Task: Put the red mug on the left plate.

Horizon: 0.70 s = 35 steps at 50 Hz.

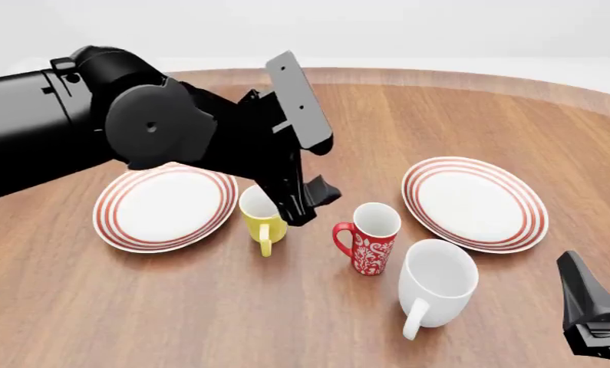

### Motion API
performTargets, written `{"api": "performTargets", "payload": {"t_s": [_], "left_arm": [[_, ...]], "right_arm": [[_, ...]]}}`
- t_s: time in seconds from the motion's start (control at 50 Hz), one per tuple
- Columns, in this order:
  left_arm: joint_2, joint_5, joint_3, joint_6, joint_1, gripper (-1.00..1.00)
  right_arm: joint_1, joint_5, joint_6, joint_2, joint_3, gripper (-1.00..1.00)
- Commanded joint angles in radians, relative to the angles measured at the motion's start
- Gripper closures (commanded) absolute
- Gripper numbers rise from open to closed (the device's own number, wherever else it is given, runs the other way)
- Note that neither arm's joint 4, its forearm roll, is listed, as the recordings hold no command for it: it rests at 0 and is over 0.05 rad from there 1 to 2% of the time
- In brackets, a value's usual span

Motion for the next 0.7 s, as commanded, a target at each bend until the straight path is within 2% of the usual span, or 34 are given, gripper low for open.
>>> {"api": "performTargets", "payload": {"t_s": [0.02,0.36,0.7], "left_arm": [[0.035,-0.037,0.011,-0.025,-0.015,-1.0],[0.13,-0.097,0.007,-0.031,-0.013,-1.0],[0.172,-0.159,0.045,-0.049,-0.02,-1.0]], "right_arm": [[0.0,0.0,0.0,0.001,0.0,-1.0],[0.0,0.0,0.0,0.0,0.0,-1.0],[0.0,0.0,0.0,0.0,0.0,-1.0]]}}
